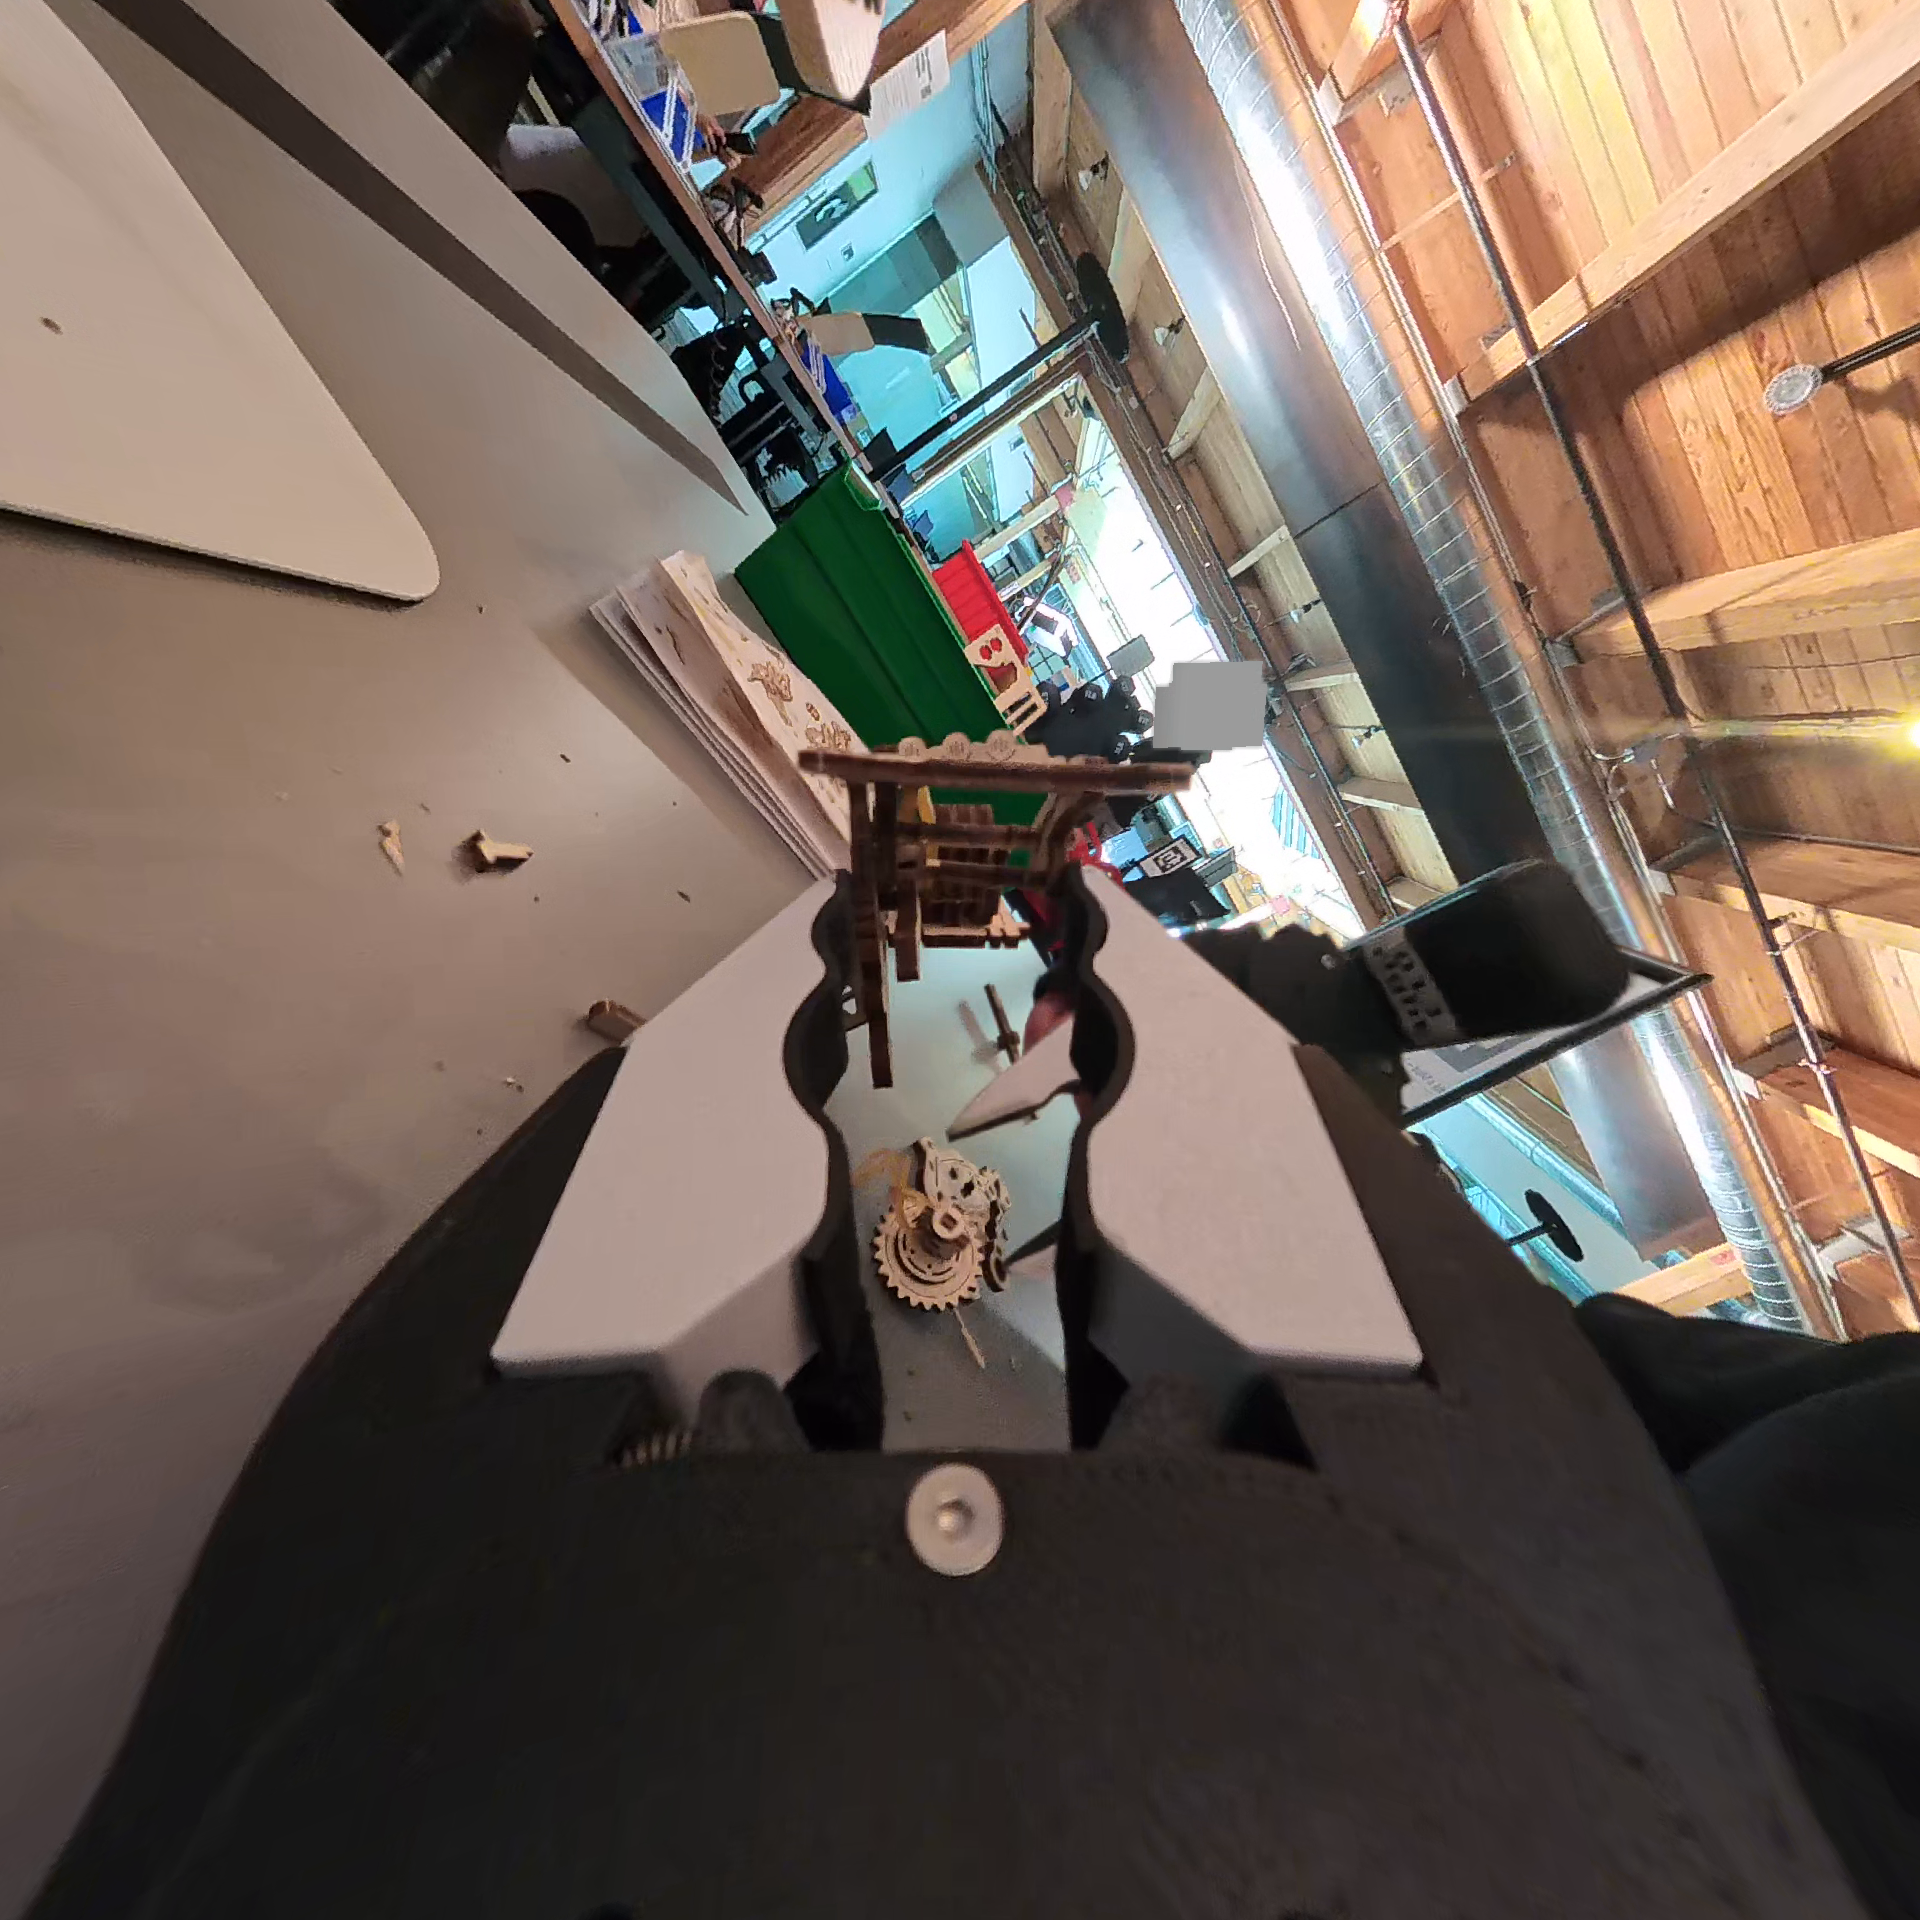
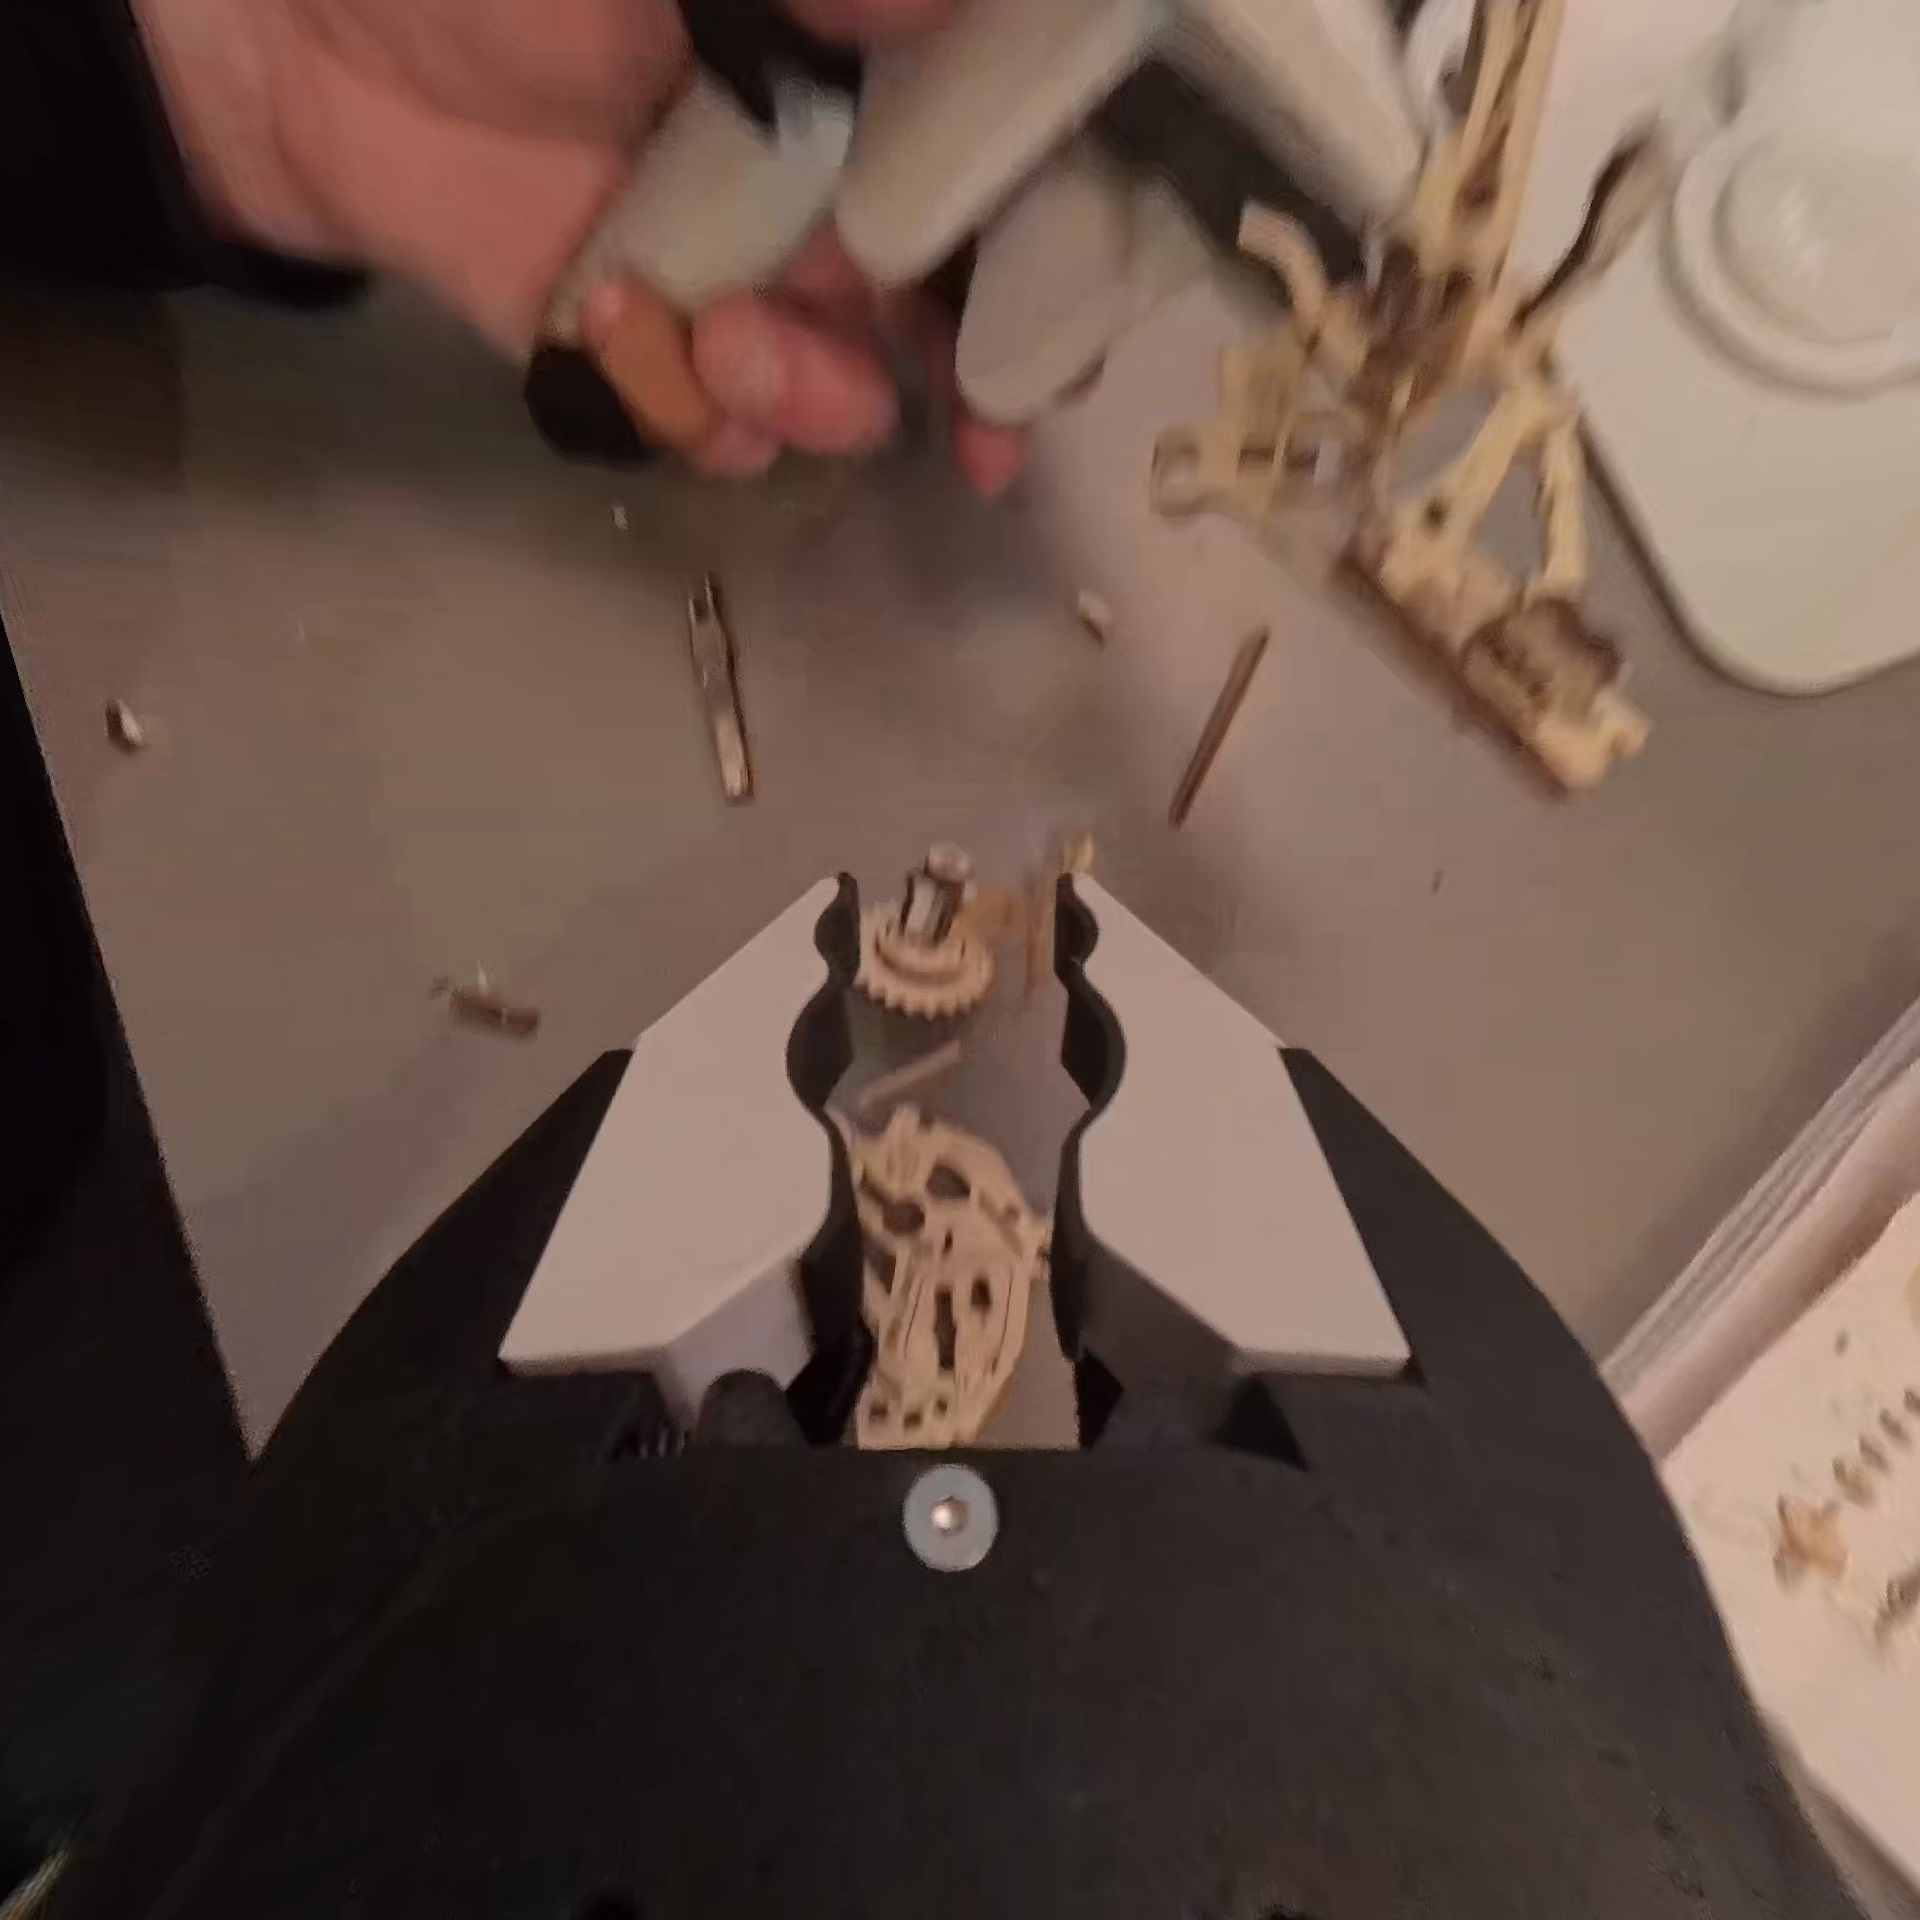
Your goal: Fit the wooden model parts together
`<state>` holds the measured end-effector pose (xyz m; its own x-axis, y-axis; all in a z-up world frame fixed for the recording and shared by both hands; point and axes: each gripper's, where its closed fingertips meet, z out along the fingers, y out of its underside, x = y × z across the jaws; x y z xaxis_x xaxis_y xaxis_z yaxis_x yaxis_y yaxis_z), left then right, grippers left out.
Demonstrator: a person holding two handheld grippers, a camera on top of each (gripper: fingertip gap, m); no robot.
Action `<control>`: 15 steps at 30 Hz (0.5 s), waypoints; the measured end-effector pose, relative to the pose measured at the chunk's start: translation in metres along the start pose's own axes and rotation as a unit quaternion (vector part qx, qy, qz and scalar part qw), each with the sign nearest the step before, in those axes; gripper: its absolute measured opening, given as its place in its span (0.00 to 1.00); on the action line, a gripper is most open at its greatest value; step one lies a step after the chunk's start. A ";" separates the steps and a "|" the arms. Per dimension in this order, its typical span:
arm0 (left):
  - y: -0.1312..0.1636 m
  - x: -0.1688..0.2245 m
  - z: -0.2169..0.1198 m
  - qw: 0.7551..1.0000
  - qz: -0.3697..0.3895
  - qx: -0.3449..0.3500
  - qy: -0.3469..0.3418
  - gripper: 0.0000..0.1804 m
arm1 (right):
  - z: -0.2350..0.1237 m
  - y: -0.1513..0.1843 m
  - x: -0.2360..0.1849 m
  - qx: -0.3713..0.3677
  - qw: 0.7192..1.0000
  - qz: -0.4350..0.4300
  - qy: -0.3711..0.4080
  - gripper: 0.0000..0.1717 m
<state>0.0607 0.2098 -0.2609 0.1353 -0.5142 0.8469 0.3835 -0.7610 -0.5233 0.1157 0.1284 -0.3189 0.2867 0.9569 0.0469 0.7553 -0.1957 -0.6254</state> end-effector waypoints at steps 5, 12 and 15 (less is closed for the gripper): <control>0.000 0.001 0.002 1.000 0.000 -0.003 0.008 0.20 | 0.004 0.033 -0.008 -0.066 0.998 -0.024 0.009 0.17; -0.005 0.001 -0.001 1.000 -0.014 0.011 0.018 0.20 | 0.025 -0.012 -0.007 -0.031 0.997 -0.068 0.015 0.10; -0.009 0.000 -0.002 1.000 -0.014 0.016 0.020 0.20 | 0.030 -0.031 -0.014 -0.013 0.996 -0.084 -0.002 0.13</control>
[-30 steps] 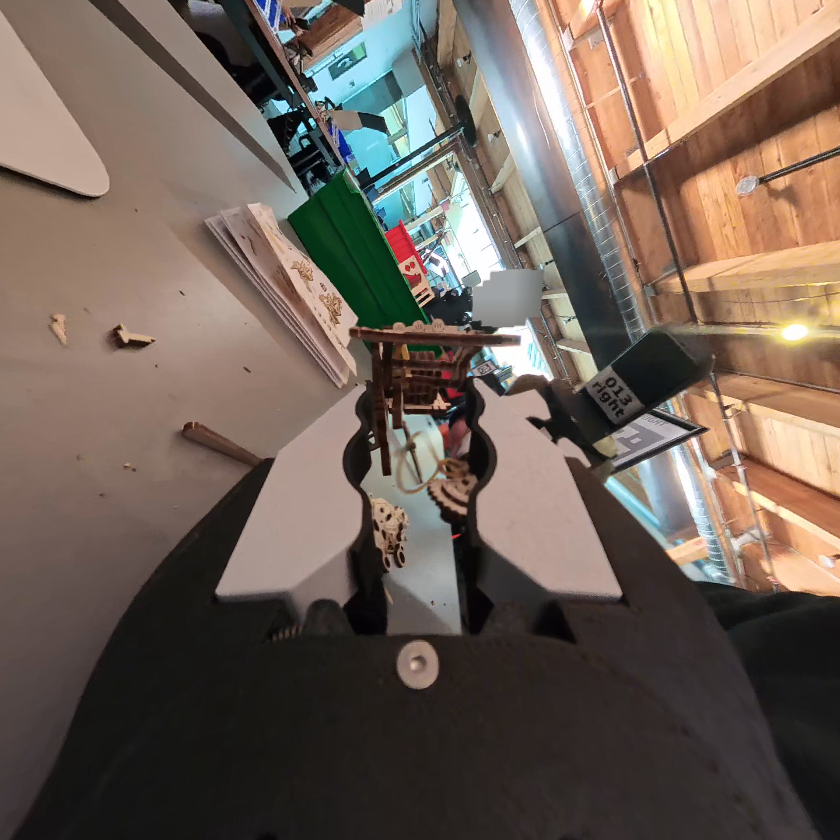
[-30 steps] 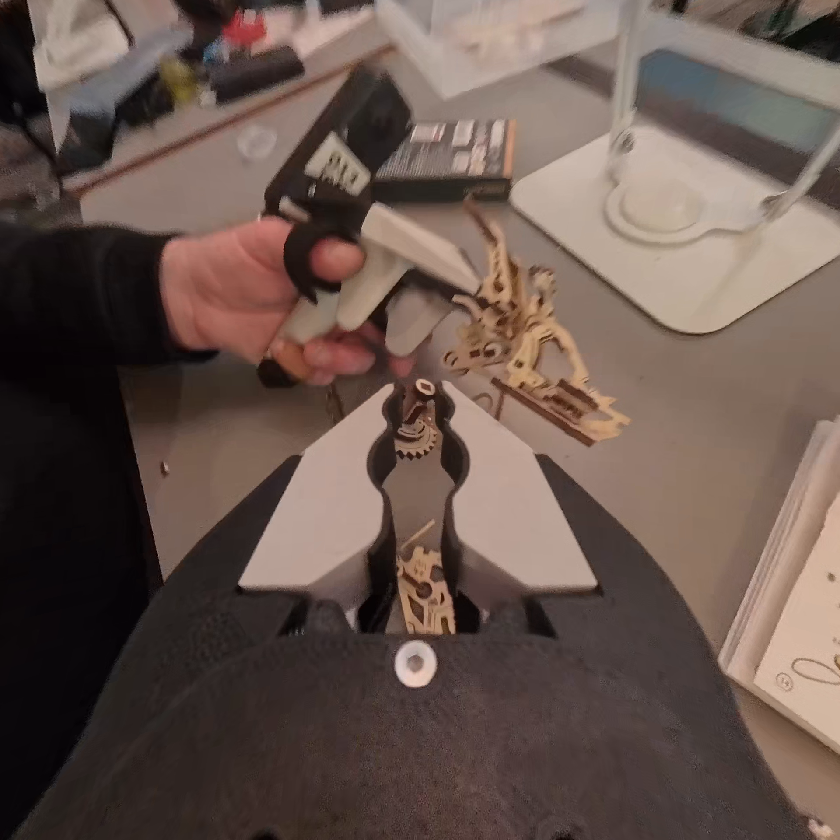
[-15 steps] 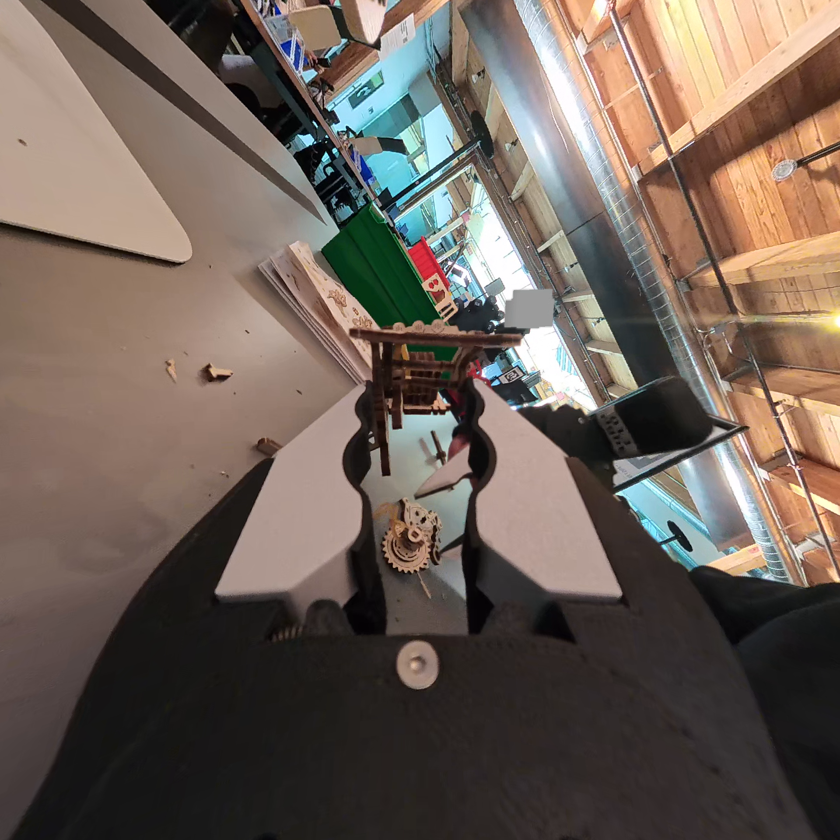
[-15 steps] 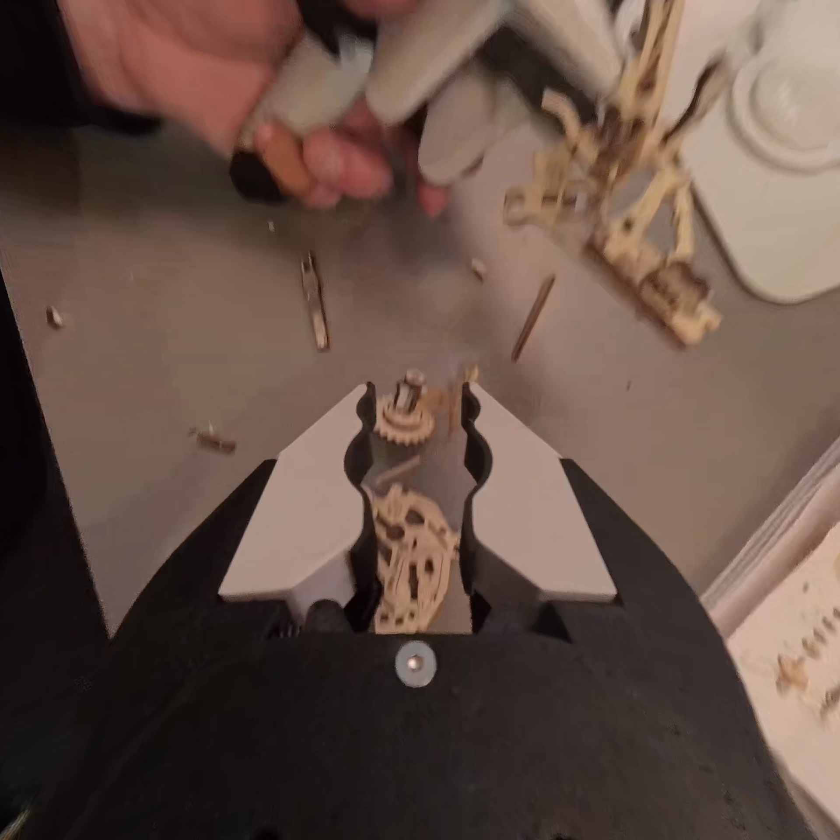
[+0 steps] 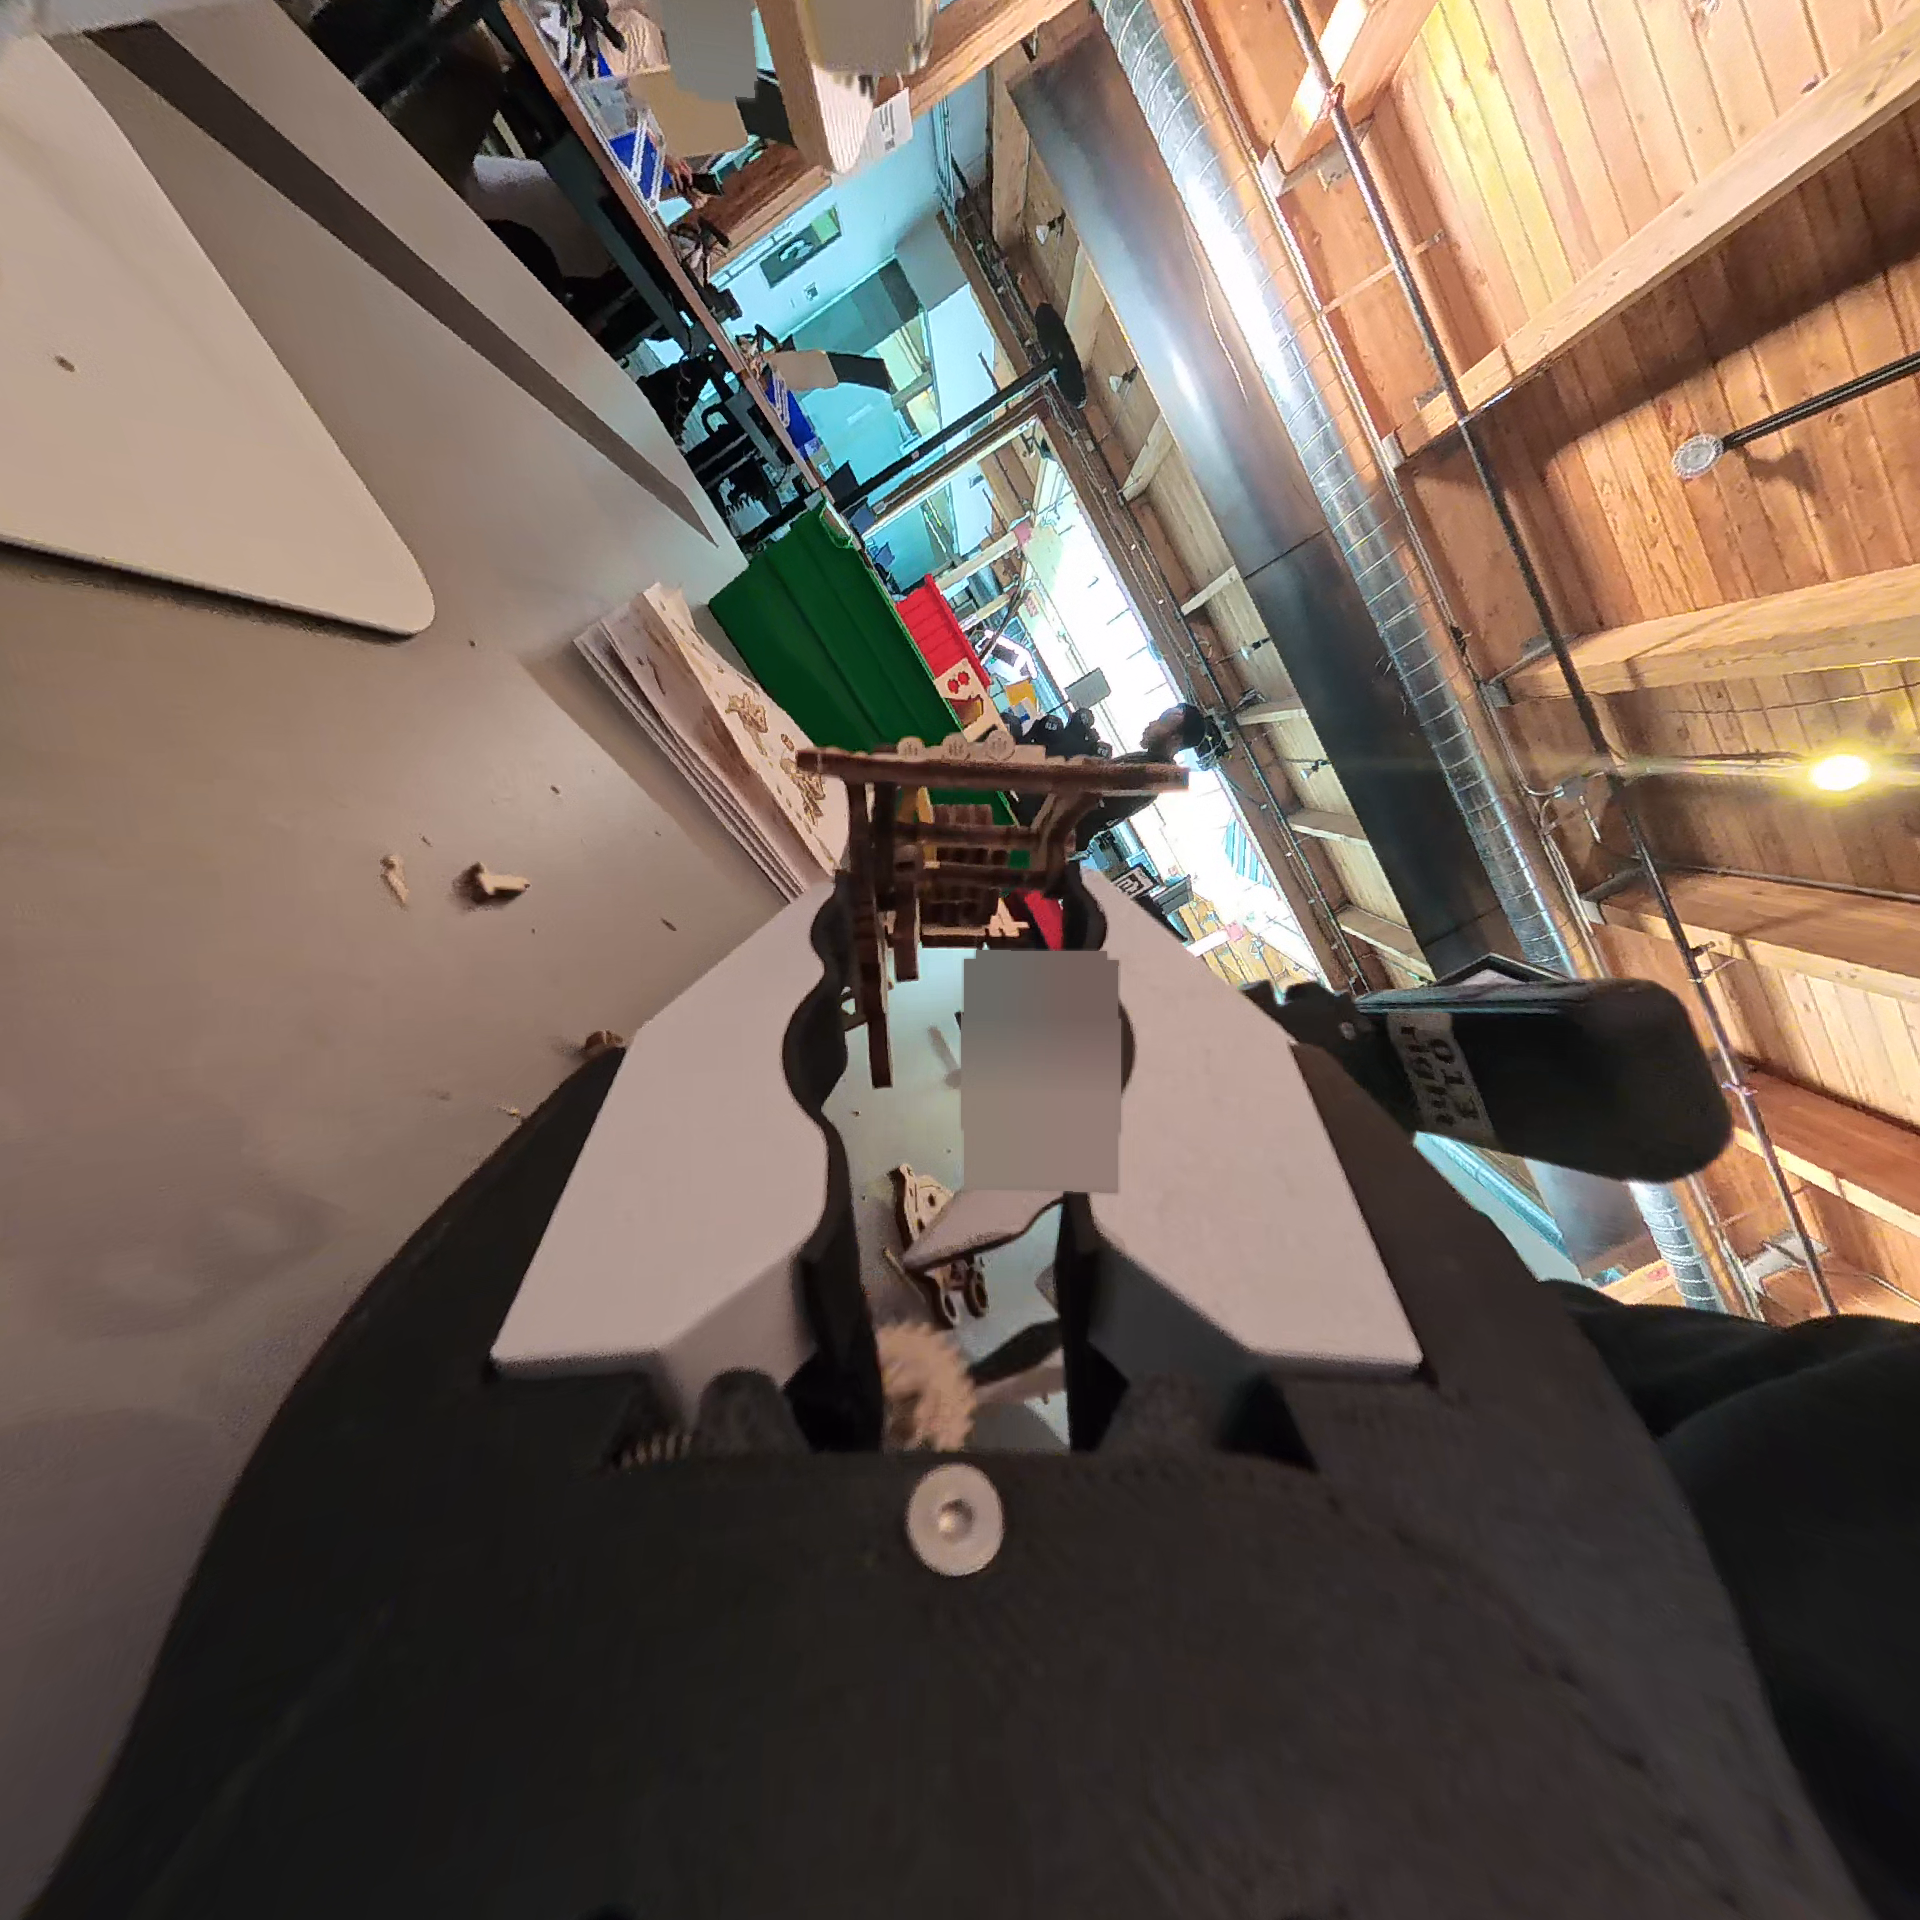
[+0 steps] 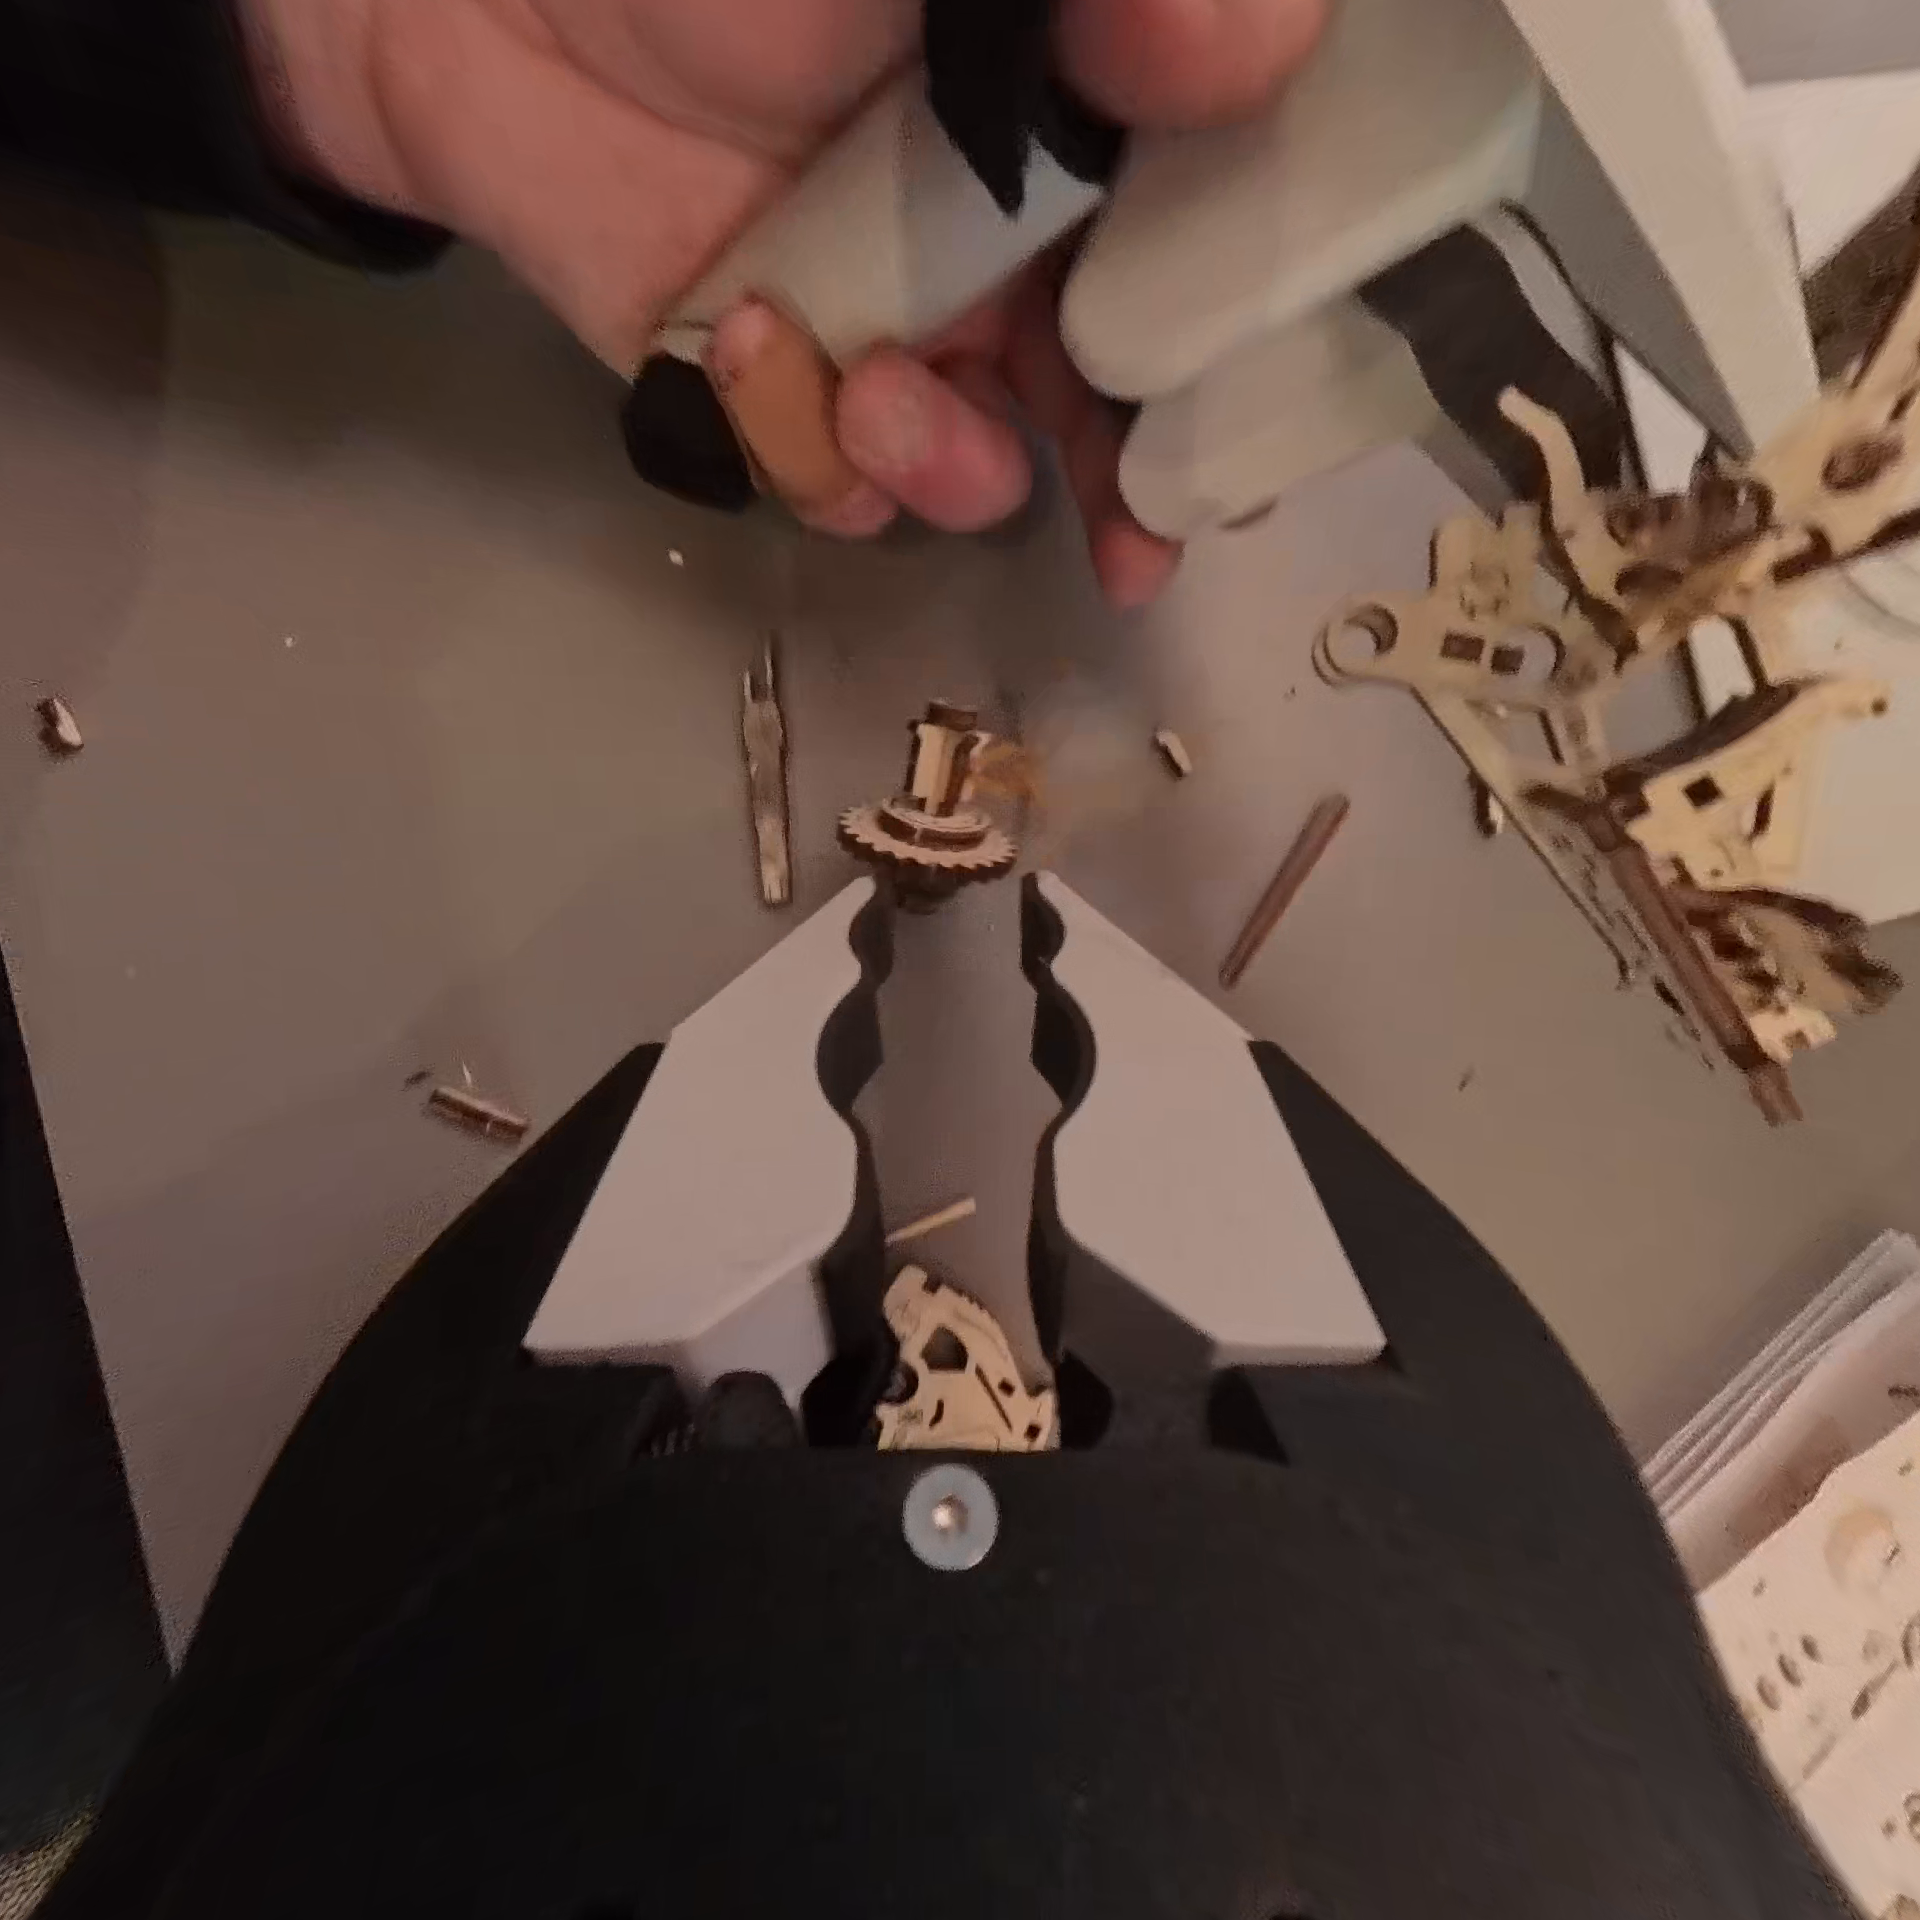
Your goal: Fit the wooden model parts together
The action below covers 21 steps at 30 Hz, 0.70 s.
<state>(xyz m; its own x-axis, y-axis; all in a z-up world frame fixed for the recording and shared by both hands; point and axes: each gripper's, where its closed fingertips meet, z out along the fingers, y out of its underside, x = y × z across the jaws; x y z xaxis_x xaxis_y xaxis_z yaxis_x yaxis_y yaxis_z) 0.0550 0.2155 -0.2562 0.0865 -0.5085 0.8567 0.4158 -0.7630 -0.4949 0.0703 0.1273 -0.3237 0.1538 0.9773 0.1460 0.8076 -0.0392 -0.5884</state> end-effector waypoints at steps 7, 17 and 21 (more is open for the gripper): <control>-0.012 -0.002 -0.004 1.000 -0.005 0.011 0.012 0.20 | -0.005 0.014 0.003 -0.001 0.999 0.038 0.002 0.15; -0.016 0.001 -0.001 0.999 -0.004 0.007 0.039 0.21 | 0.020 0.018 -0.003 -0.032 0.998 -0.043 -0.019 0.16; -0.018 0.003 -0.001 0.999 -0.005 0.006 0.049 0.21 | 0.030 0.006 -0.006 -0.009 0.998 -0.043 -0.046 0.12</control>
